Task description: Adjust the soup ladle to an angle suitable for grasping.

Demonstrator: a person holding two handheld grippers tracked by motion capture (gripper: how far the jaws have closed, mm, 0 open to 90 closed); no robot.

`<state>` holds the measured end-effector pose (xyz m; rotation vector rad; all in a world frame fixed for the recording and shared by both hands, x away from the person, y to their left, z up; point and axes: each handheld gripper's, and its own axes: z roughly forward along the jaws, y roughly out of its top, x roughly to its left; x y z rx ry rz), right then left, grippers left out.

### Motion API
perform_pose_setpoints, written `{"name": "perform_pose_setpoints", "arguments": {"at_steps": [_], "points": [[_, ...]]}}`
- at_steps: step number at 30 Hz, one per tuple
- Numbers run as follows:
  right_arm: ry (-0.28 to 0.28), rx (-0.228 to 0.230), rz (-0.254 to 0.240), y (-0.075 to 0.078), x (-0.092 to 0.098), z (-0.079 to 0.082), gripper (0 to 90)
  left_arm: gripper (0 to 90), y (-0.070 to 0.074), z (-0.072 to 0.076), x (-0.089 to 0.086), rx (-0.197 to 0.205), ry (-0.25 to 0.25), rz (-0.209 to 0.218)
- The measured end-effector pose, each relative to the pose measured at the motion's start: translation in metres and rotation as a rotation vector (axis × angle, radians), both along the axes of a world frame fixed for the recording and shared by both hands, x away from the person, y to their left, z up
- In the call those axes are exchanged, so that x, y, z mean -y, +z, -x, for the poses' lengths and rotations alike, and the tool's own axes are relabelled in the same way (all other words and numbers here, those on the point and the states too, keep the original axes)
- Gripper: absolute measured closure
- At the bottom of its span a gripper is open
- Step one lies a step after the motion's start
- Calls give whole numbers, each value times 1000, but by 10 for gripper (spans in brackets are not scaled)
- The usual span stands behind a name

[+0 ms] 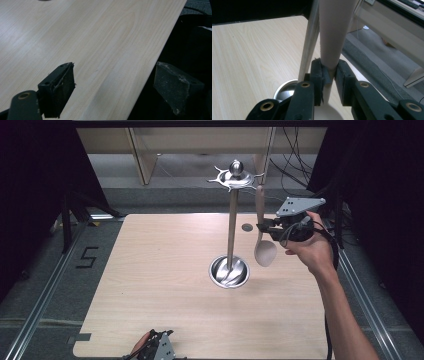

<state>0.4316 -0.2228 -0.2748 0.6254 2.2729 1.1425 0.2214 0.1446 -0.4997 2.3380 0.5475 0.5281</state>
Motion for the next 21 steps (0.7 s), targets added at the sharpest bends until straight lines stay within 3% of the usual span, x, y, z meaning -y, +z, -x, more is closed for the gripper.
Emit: {"name": "perform_pose_setpoints", "arguments": {"at_steps": [1,10,16,21], "points": [[0,-15,3,0,0,0,776,162,0,0,0,2,1,0],[-5,-12,9,0,-5,-3,776,161,0,0,0,0,-2,-1],[-1,-26,-17,-5,-6,-4,774,161,0,0,0,6,1,-6],[3,-2,-33,-7,-6,-4,773,161,1,0,-1,8,1,-7]]}}
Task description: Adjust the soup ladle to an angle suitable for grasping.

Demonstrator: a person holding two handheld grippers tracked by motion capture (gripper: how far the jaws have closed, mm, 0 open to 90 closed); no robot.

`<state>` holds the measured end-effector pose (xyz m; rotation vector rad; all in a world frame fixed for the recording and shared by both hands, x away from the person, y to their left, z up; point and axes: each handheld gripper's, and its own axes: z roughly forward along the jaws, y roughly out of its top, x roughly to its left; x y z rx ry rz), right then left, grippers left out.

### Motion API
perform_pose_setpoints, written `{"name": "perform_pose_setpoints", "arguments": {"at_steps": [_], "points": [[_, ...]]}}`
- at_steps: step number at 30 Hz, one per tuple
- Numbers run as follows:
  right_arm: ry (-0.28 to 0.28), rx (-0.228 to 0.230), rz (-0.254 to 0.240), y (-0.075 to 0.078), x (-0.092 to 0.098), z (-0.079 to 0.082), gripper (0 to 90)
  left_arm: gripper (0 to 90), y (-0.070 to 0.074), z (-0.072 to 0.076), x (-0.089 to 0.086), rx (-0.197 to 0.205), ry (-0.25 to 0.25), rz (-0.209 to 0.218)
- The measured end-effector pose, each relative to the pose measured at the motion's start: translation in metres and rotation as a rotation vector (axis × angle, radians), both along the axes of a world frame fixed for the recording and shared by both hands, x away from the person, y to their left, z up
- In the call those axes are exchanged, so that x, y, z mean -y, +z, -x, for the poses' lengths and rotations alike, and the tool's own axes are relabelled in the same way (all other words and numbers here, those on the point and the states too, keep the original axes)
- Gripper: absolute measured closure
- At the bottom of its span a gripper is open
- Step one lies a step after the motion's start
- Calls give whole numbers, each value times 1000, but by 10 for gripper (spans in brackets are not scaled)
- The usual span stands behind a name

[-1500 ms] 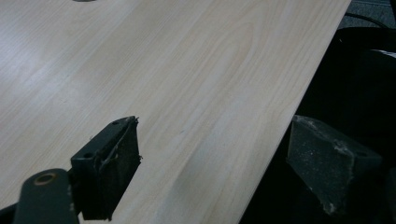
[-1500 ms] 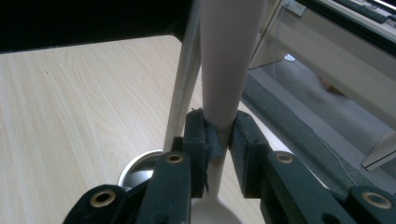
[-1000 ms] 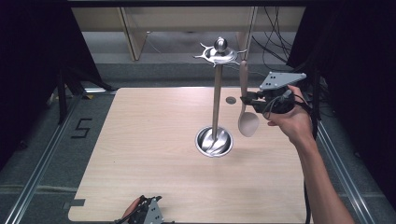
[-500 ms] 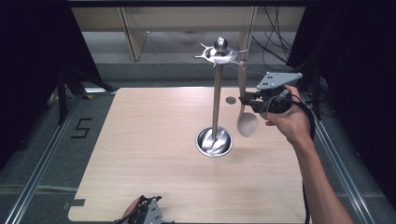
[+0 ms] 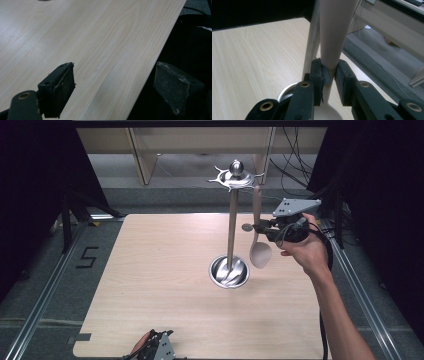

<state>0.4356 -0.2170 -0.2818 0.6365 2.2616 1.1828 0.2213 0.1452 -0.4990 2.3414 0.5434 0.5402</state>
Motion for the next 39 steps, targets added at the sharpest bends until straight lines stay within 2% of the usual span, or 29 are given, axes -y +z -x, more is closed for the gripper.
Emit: {"name": "perform_pose_setpoints", "arguments": {"at_steps": [4,8,10,11,12,14,18,20,23,24,26,27,29,31,32,34,35,39], "points": [[7,-16,-27,-2,0,3,765,161,0,0,0,-1,1,0],[0,19,-29,-4,0,6,754,161,-1,0,0,0,3,-3],[2,16,-33,-4,0,7,736,161,0,0,0,2,1,-6],[-9,1,-45,-4,-1,9,717,162,-1,0,0,2,3,-3],[0,8,-41,-4,0,8,702,161,-1,0,0,0,4,-3],[-19,21,-52,-5,0,10,693,161,-1,0,0,-6,-1,-2],[-14,21,-55,-7,0,13,653,161,-1,0,1,-7,-2,-2],[-28,46,-78,-9,2,17,617,161,-1,0,0,-4,0,1],[-37,41,-92,-10,4,20,586,161,-1,0,0,-3,5,1],[-32,43,-81,-10,6,21,576,161,-1,0,0,-4,3,2],[-48,34,-98,-10,9,24,541,161,-1,0,0,-5,4,3],[-58,16,-124,-12,11,28,511,161,-1,0,0,-5,4,3],[-47,25,-120,-12,12,28,497,161,-1,0,0,-5,4,3],[-62,23,-124,-14,14,33,471,161,-1,0,0,-5,6,3],[-80,41,-134,-17,17,38,457,161,-1,0,0,-4,6,3],[-77,30,-131,-19,18,40,444,161,-1,0,0,-5,5,3],[-96,38,-131,-21,19,42,432,161,-1,-1,0,-5,4,2],[-112,31,-120,-29,25,48,403,161,-2,0,1,0,9,1]]}}
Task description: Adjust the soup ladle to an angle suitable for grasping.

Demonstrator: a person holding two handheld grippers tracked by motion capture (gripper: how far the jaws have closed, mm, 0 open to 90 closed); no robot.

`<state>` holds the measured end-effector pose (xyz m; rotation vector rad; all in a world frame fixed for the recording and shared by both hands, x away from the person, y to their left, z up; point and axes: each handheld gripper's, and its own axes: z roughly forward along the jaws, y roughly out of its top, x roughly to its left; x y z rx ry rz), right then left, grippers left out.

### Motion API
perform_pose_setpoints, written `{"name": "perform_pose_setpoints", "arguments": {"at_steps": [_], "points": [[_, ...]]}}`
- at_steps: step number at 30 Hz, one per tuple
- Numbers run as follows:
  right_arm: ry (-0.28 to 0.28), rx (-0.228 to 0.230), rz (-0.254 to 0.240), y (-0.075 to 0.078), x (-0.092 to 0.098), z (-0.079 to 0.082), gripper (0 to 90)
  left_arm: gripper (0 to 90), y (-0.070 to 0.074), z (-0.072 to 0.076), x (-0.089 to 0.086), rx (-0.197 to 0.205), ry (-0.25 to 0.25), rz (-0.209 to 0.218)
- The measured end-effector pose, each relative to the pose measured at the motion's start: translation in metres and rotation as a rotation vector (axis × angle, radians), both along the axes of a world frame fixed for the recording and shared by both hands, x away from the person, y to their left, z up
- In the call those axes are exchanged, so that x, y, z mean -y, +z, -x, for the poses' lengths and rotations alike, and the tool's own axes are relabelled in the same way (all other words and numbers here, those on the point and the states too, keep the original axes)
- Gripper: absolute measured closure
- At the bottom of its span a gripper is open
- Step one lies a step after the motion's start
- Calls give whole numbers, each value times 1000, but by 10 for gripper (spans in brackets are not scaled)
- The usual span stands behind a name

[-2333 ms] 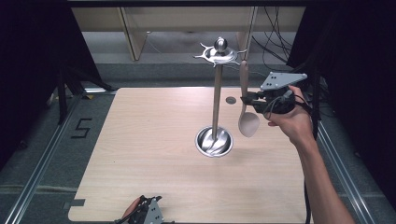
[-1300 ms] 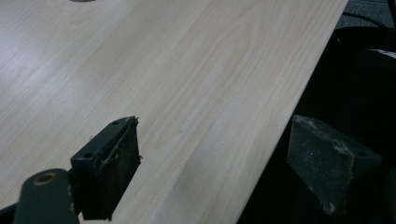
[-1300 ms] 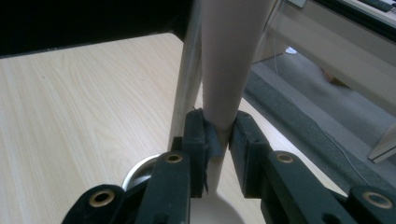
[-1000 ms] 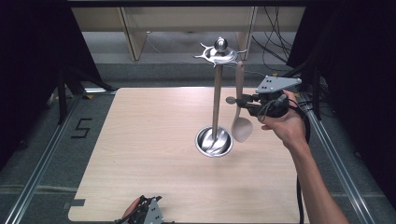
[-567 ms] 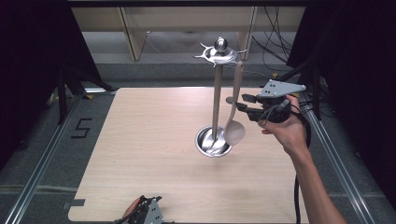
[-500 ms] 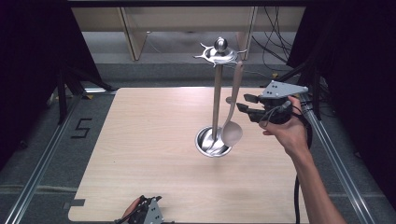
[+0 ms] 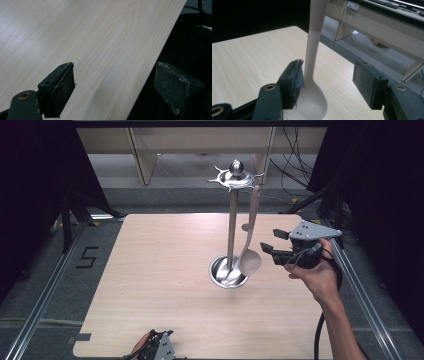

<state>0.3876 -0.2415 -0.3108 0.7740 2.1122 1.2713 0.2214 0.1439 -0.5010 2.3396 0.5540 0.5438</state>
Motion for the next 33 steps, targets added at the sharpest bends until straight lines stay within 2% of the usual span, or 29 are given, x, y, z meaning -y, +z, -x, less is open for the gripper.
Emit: {"name": "perform_pose_setpoints", "arguments": {"at_steps": [1,2,4,6,8,10,11,12,14,15,16,17,18,20,21,22,23,25,26,27,28,30,31,32,33], "points": [[-5,5,-13,-4,3,2,389,161,0,0,0,-2,0,4],[-5,5,-13,-4,3,2,389,161,-1,0,1,-2,5,28],[-11,-9,-30,-10,6,5,371,161,0,0,0,-1,7,19],[-22,-2,-33,-15,8,8,364,161,0,0,0,-1,8,22],[-24,-6,-53,-20,8,11,365,161,0,0,-1,1,3,5],[-22,-55,-56,-23,8,13,356,161,0,-1,0,-2,2,6],[-20,-57,-49,-24,7,13,352,161,-1,0,0,-4,7,20],[-28,-34,-52,-25,6,12,352,161,-1,0,1,-1,10,22],[-16,-34,-48,-28,5,12,348,161,0,0,0,-4,6,24],[-16,-29,-29,-28,6,13,345,161,0,-1,0,-2,1,12],[-17,-52,-45,-30,4,15,341,161,0,-1,0,-4,-1,7],[-20,-48,-40,-32,4,15,338,161,0,-2,0,-3,1,5],[-13,-62,-31,-34,4,17,336,161,0,-2,0,-5,1,6],[-8,-54,-20,-37,5,18,335,161,0,-2,0,-4,1,5],[-4,-73,-20,-42,6,20,329,161,0,-2,0,0,-4,-4],[-4,-73,-20,-42,6,20,329,161,0,-1,1,-8,4,24],[-11,-91,-25,-43,5,22,328,161,1,-1,1,-6,2,23],[-12,-98,-25,-49,6,24,324,161,2,-2,2,-1,-6,10],[0,-73,-13,-52,7,23,318,161,2,-2,3,-3,-10,15],[-11,-101,-21,-54,8,25,312,161,2,-2,4,-1,-12,7],[1,-108,-1,-56,9,25,309,161,1,-2,4,-7,-14,7],[-12,-130,-12,-61,10,27,304,161,1,-2,5,-8,-14,6],[-20,-120,-13,-63,10,28,293,161,0,-2,6,-9,-10,34],[-20,-138,-1,-64,12,28,275,161,-1,-3,6,-9,-9,37],[-27,-170,1,-64,12,30,272,161,1,-3,5,-4,-10,15]]}}
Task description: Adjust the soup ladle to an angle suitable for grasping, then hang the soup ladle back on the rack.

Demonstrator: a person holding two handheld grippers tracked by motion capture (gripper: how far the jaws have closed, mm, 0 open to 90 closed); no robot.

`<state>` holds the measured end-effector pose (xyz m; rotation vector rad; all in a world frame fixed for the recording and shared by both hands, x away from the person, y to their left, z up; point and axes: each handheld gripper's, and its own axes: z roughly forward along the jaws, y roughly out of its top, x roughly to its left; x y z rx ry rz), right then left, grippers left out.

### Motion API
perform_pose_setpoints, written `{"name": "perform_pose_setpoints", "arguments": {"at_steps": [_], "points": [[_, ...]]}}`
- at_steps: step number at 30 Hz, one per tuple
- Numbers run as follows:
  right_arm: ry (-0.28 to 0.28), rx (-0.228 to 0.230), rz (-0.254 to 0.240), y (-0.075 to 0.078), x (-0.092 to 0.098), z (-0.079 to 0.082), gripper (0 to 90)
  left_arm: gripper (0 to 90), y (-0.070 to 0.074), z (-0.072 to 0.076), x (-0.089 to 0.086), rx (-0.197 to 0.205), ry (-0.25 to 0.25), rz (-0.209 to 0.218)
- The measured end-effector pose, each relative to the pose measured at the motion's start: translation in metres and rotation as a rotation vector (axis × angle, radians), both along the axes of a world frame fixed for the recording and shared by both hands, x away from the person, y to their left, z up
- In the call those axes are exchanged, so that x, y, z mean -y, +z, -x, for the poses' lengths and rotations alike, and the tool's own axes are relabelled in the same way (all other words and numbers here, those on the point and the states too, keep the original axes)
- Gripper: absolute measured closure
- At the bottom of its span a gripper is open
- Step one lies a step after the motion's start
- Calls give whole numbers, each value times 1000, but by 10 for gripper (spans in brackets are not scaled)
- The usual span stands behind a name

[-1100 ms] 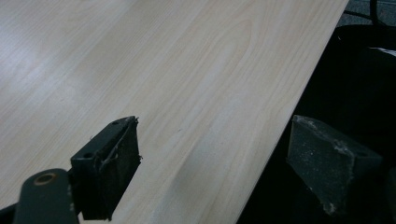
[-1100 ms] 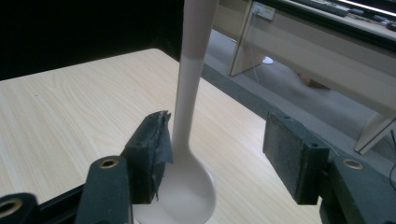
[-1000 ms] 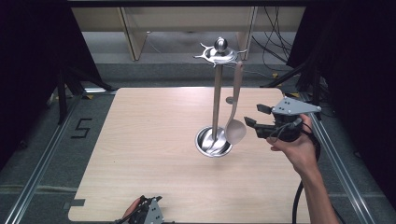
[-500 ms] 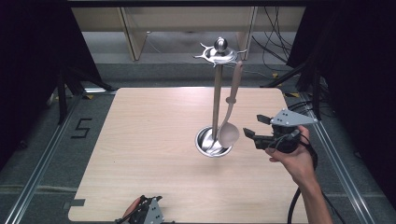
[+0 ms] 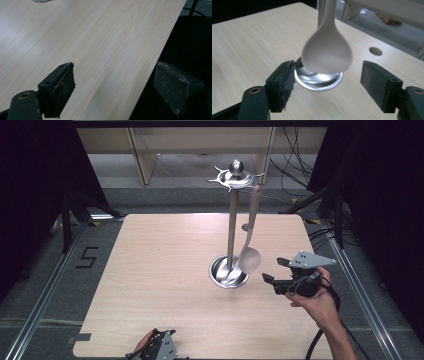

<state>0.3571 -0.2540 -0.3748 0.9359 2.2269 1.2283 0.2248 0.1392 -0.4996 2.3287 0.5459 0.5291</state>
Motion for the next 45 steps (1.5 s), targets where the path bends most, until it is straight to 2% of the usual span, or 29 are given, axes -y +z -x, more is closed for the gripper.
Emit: {"name": "perform_pose_setpoints", "arguments": {"at_steps": [1,3,6,7,8,9,10,11,12,13,14,17,18,19,22,25,27,29,30,31,32,33,36,37,38,42,43,44,45], "points": [[3,9,6,0,2,1,273,161,0,1,0,-5,4,17],[6,23,11,-1,4,3,273,161,1,0,-1,1,-3,1],[-5,-5,7,-1,5,9,267,161,1,-1,-1,4,-5,-8],[-8,10,0,-3,4,9,263,161,-1,0,-1,6,3,14],[6,5,16,-3,6,9,257,161,-1,0,-1,7,5,18],[2,-15,10,-5,5,10,256,161,-1,0,-1,8,5,13],[7,-9,19,-6,6,10,257,161,-2,0,-1,8,6,12],[-4,-34,12,-8,6,12,256,161,0,-1,-2,3,6,2],[-6,-32,13,-11,7,11,256,161,-1,0,-1,-4,4,21],[-6,-32,13,-11,7,11,256,161,0,0,-1,4,7,14],[-5,-50,18,-12,8,11,255,161,1,-1,-3,7,-6,-19],[-4,-40,15,-16,10,10,253,161,0,0,-3,5,-2,-11],[-14,-50,9,-18,10,11,253,161,-1,0,-3,0,4,8],[-21,-79,9,-18,11,13,253,161,0,-1,-4,6,0,-13],[-26,-51,16,-20,14,13,253,161,-1,0,-3,13,6,0],[-26,-73,16,-20,17,16,252,161,1,1,-3,10,2,-7],[-27,-58,14,-22,18,17,252,161,-1,0,-3,10,4,-9],[-31,-65,9,-24,20,19,251,161,0,0,-3,4,-3,-12],[-38,-96,2,-24,20,22,251,161,-1,0,-3,6,-1,-9],[-41,-76,4,-26,21,22,250,161,-1,1,-3,6,-3,-10],[-26,-68,20,-27,23,21,248,161,-3,1,-1,5,2,22],[-44,-92,2,-29,22,25,248,161,-2,2,-2,-7,-7,21],[-50,-99,-1,-33,23,28,244,161,0,2,-3,6,-4,-4],[-36,-94,12,-34,25,28,244,161,-1,2,-2,2,-2,11],[-51,-112,-1,-36,24,31,244,161,0,1,-3,11,-5,-14],[-46,-115,-6,-41,25,34,241,161,-1,1,-2,4,-10,-10],[-30,-91,5,-43,27,33,238,161,-1,1,-2,3,-9,-11],[-41,-121,-3,-45,25,36,231,161,-1,2,-3,12,-2,-18],[-28,-110,2,-47,26,36,228,161,-1,1,-3,12,-5,-20]]}}
